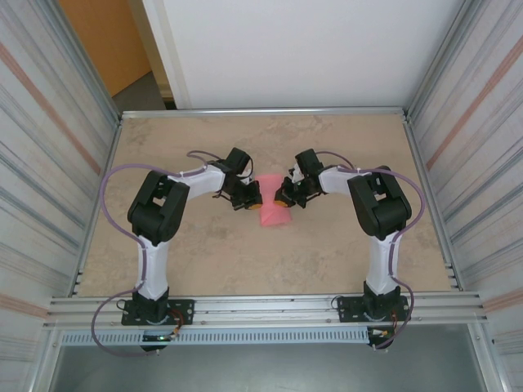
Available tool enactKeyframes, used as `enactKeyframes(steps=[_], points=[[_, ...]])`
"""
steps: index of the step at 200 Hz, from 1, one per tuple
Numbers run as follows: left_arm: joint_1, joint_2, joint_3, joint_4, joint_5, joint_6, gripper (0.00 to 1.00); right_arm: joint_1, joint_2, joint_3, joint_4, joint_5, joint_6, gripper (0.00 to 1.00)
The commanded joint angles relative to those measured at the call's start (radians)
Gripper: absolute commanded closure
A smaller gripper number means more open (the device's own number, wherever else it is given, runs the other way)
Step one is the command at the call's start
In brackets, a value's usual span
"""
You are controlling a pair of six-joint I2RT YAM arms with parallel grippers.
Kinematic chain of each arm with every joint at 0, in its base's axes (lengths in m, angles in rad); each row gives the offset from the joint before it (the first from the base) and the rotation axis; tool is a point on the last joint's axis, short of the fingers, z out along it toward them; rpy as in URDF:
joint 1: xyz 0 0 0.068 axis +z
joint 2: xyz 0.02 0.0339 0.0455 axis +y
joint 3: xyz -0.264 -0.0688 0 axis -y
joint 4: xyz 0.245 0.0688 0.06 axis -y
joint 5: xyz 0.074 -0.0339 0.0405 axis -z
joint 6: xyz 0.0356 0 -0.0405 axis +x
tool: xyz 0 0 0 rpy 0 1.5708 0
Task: Fold a paper plane with a square sheet of paper (pick it up from the middle)
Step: Fold the triangle a second time at the center of the table.
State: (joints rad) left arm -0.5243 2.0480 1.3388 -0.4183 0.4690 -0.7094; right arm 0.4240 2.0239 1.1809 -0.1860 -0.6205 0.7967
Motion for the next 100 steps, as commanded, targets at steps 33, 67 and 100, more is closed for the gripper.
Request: enactKeyframes(steps=[33,67,100], points=[[-0.002,-0.032,0.039,-0.023,-0.004,0.027,1.0,-0.007,0.041,-0.102,0.01,0.11,-0.065,1.0],[0.002,-0.104,0.027,0.076,0.045,0.015,1.0,-0.036,0.037,-0.153,0.079,0.122,-0.054,1.0],[-0.024,-0.142,-0.023,0.134,0.093,-0.005,1.0,-0.038,0.052,-0.147,0.076,0.112,-0.056,1.0]])
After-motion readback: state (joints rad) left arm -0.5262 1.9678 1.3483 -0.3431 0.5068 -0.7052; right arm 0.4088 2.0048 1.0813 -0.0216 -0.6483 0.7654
